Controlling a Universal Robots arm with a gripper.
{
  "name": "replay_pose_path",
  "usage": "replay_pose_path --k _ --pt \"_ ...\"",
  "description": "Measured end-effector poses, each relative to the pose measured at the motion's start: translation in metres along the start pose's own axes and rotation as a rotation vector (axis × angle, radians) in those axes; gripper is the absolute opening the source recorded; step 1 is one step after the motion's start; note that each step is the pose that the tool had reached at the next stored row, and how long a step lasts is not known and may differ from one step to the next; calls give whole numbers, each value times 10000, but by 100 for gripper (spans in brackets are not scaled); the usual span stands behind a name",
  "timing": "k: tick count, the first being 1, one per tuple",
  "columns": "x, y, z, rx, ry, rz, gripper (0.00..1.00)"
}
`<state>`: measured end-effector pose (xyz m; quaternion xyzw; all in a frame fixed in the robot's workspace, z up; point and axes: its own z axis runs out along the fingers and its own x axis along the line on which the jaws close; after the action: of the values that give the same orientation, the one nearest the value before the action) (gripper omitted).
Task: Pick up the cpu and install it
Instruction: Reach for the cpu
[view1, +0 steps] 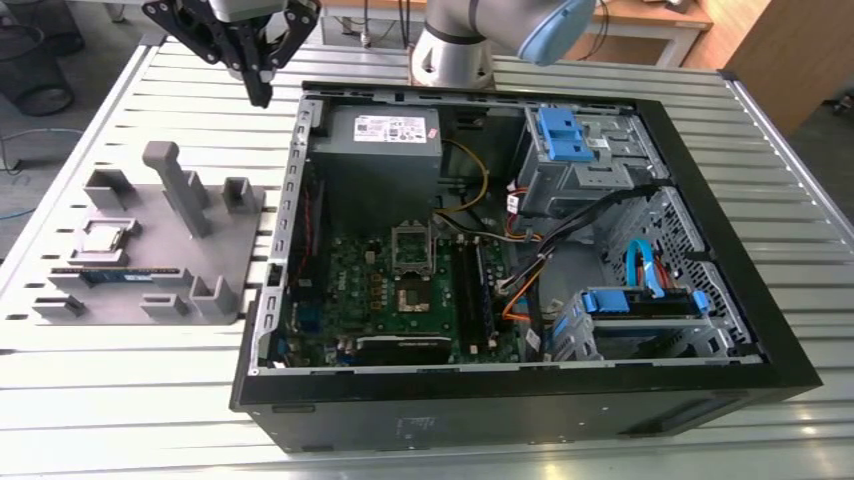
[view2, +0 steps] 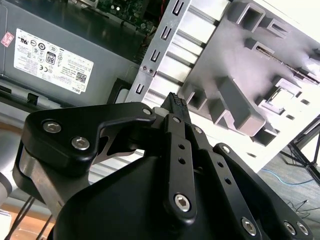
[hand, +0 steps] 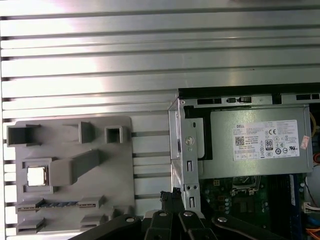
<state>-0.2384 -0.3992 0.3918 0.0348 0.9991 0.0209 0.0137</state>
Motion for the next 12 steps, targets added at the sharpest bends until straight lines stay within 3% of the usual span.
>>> replay_pose_path --k 12 --pt "72 -5 -2 1 0 0 11"
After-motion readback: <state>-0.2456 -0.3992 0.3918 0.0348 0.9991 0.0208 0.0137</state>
